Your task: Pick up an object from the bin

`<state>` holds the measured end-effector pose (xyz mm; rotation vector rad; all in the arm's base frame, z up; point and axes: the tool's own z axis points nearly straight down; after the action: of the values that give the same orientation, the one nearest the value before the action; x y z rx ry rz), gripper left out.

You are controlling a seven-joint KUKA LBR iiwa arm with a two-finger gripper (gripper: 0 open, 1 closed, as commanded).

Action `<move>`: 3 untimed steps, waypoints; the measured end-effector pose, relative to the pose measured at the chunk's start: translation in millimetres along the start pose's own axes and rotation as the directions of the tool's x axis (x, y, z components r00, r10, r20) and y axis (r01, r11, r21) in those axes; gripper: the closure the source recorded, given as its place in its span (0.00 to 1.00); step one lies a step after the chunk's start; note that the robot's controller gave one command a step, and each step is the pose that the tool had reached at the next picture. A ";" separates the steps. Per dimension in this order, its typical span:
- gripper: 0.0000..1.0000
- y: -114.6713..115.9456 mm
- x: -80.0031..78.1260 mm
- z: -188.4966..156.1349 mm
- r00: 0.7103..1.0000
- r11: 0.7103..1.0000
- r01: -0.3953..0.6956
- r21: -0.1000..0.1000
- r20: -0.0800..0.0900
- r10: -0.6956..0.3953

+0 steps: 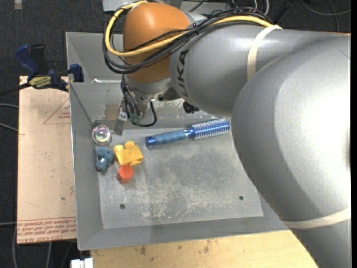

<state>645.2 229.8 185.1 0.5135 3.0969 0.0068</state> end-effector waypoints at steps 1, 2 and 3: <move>0.00 -2.4 -1.2 -0.9 1.000 1.000 -0.003 0.003 0.001 0.002; 0.00 -52.2 18.0 103.8 0.904 0.904 0.427 0.001 0.001 -0.427; 1.00 -48.8 14.9 96.5 0.904 0.904 0.427 -0.004 0.016 -0.427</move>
Offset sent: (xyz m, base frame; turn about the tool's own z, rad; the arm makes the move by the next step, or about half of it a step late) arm 0.0000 0.0000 0.0000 0.0000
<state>615.6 188.8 88.4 -0.1759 3.1180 0.0138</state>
